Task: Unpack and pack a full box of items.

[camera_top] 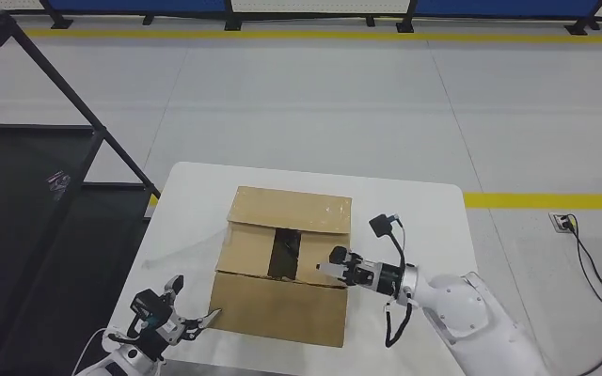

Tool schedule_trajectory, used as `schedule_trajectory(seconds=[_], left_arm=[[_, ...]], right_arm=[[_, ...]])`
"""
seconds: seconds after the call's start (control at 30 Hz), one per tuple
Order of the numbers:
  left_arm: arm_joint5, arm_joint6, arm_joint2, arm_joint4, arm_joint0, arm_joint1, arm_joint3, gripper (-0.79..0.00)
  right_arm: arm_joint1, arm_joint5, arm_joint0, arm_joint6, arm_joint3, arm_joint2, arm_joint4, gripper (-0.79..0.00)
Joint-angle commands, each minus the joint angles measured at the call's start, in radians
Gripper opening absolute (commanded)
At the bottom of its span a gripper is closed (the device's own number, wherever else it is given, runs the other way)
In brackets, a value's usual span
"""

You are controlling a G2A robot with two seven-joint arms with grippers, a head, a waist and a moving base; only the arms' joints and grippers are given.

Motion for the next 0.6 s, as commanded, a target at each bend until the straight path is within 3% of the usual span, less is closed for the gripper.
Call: schedule_trajectory(seconds=[0.0,0.13,0.3,0.57], left_arm=[[0.017,-0.002,0.008,0.006,0.0,0.0,-0.004,0.0],[0.038,0.0,0.014,0.029,0.006,0.002,-0.007,0.0],[0.055,0.01,0.017,0.048,0.018,0.005,-0.007,0.0],[0.069,0.007,0.02,0.052,0.034,0.008,-0.016,0.0]], right_arm=[[-0.008,0.063,0.023,-0.016,0.024,-0.016,0.046,0.0],[-0.024,0.151,0.086,0.006,0.096,-0.053,0.099,0.0],[-0.044,0.178,0.146,0.012,0.188,-0.086,0.176,0.0],[-0.079,0.192,0.216,-0.114,0.286,-0.117,0.249,0.0]])
